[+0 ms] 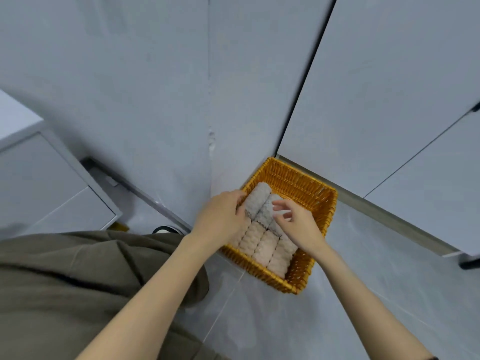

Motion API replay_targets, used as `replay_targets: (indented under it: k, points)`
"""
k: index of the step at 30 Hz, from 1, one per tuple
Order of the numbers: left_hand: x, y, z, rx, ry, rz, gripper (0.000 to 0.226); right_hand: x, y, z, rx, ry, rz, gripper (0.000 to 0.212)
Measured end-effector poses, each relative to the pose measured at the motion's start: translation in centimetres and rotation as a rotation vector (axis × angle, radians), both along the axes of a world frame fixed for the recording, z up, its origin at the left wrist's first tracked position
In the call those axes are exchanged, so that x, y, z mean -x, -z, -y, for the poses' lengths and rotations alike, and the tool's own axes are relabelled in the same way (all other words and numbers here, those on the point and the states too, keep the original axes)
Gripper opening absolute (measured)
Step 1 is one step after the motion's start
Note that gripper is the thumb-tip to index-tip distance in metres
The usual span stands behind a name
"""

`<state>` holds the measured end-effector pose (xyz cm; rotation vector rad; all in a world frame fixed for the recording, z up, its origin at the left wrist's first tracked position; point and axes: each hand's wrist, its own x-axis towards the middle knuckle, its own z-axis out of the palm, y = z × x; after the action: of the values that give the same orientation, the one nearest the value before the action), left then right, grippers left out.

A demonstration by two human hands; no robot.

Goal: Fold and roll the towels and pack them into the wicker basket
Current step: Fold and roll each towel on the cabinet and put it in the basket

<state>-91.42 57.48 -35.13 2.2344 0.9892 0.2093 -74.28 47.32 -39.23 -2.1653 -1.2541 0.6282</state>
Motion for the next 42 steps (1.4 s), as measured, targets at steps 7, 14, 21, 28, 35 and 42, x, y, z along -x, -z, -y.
replay_targets:
  k: [7, 14, 21, 28, 35, 42]
  points:
    - [4.9, -6.7, -1.0, -0.121, -0.181, 0.172, 0.036, 5.4, -10.5, -0.3, -0.249, -0.211, -0.055, 0.030]
    - [15.0, -13.1, -3.0, -0.231, -0.411, 0.291, 0.035, 14.3, -18.4, -5.0, -0.426, -0.429, -0.130, 0.031]
    - [26.5, -18.2, -4.0, -0.330, -0.657, 0.367, 0.032, 23.3, -21.7, -12.7, -0.504, -0.568, -0.144, 0.029]
    - [36.5, -19.6, -4.6, -0.373, -0.844, 0.320, 0.035, 31.7, -22.7, -19.1, -0.431, -0.734, -0.127, 0.028]
    - [41.4, -17.2, -7.1, -0.371, -0.970, 0.251, 0.038, 38.0, -21.1, -24.3, -0.345, -0.809, -0.058, 0.034]
    - [43.9, -14.3, -12.0, -0.361, -1.019, 0.236, 0.043, 42.4, -18.8, -29.9, -0.272, -0.779, -0.186, 0.043]
